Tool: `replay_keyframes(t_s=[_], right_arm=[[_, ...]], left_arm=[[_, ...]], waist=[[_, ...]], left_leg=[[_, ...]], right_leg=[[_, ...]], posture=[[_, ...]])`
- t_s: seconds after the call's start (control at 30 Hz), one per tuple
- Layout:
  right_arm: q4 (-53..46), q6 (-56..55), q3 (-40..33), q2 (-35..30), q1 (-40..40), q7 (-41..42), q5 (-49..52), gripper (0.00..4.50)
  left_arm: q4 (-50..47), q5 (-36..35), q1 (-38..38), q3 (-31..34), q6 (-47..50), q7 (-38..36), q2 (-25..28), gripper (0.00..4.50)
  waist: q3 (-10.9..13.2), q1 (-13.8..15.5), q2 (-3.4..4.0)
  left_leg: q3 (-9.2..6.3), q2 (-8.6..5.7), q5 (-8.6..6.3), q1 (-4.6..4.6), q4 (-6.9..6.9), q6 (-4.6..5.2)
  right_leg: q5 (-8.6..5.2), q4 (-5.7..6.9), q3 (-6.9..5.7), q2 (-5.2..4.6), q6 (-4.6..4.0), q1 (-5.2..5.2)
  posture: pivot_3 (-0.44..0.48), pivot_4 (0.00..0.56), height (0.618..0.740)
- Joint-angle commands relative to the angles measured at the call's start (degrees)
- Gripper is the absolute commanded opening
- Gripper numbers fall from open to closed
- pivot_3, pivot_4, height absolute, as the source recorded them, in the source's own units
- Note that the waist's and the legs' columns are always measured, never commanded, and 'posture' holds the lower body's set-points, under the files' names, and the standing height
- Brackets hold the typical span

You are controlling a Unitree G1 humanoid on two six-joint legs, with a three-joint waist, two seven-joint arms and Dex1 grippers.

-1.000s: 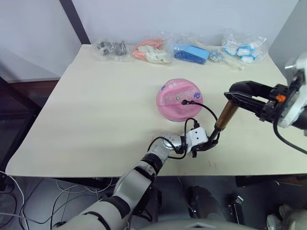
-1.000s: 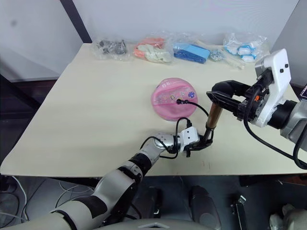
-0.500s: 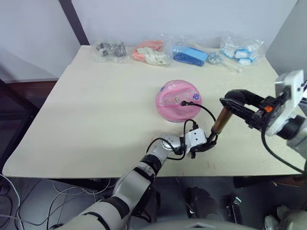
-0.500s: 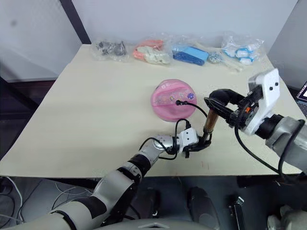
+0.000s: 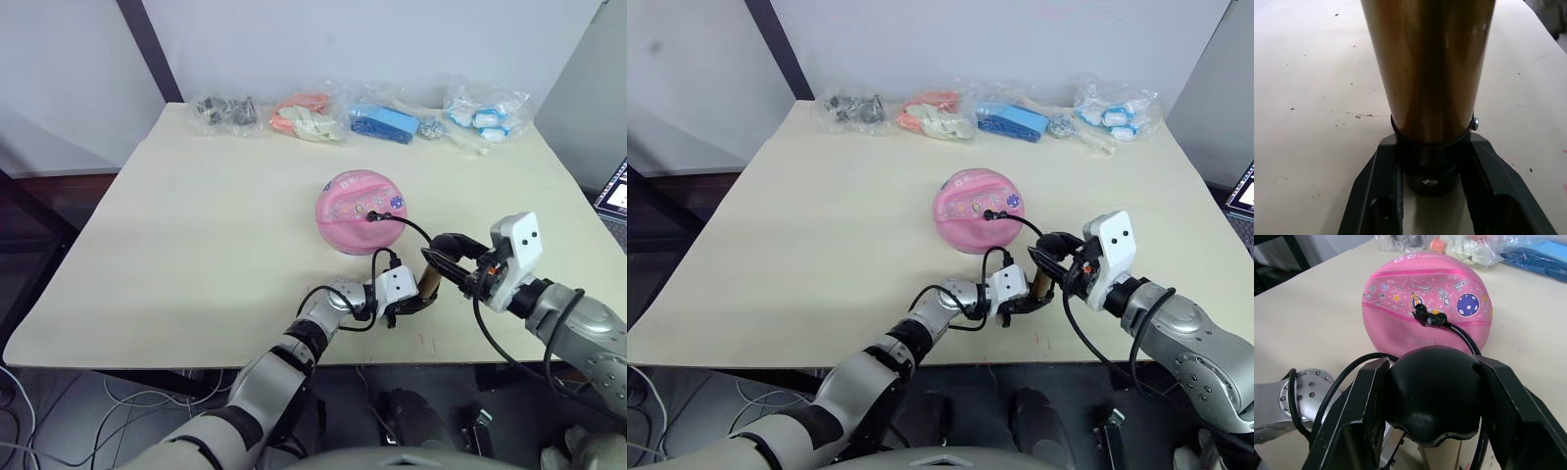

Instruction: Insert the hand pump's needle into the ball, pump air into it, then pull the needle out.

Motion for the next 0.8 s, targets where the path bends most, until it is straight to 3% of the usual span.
replay_keyframes(t_s=[0.03, 0.3, 0.6, 0.67, 0.8], right_arm=[[1.4, 5.7, -5.2, -1.9, -1.1, -1.6, 1.7, 2.08], [-1.8, 13.6, -20.1, -12.9, -14.5, -7.0, 24.3, 2.08], [1.7, 14.5, -22.6, -26.3, -24.2, -14.9, 41.9, 2.08], [1.9, 13.9, -22.0, -27.1, -24.9, -15.8, 43.1, 2.08], [-1.0, 12.4, -15.1, -19.7, -17.6, -15.1, 33.7, 2.08]], left_arm=[[0.9, 1.7, 1.4, -1.4, 0.7, -1.5, 0.9, 1.1], [1.0, 1.9, 1.4, -1.4, 0.8, -1.6, 1.0, 1.1], [1.1, 1.9, 1.4, -1.4, 0.7, -1.5, 1.1, 1.1], [1.1, 1.9, 1.5, -1.4, 0.7, -1.5, 1.1, 1.1], [0.9, 1.9, 1.6, -1.4, 0.8, -1.6, 1.1, 1.1]], waist=[[0.0, 0.0, 0.04], [0.9, 0.1, 0.95], [1.0, 0.2, 0.95], [1.0, 0.2, 0.95], [0.9, 0.1, 0.92]], left_leg=[[-0.01, 0.0, 0.0, -0.02, 0.0, 0.0], [0.06, -0.14, 0.0, -0.31, 0.0, 0.0], [0.12, -0.21, -0.01, -0.55, -0.16, 0.02], [0.12, -0.18, -0.01, -0.59, -0.16, 0.03], [0.12, -0.15, -0.02, -0.63, -0.15, 0.04]], right_leg=[[0.0, 0.0, 0.0, 0.0, 0.0, -0.01], [0.02, -0.07, 0.1, -0.18, 0.03, -0.2], [0.15, -0.35, -0.01, -0.2, 0.24, -0.27], [0.15, -0.4, -0.01, -0.23, 0.25, -0.27], [0.17, -0.5, -0.03, -0.23, 0.25, -0.26]], posture=[[0.0, 0.15, 0.74], [0.0, 0.15, 0.74], [0.0, 0.15, 0.74], [0.0, 0.15, 0.74], [0.0, 0.15, 0.74]])
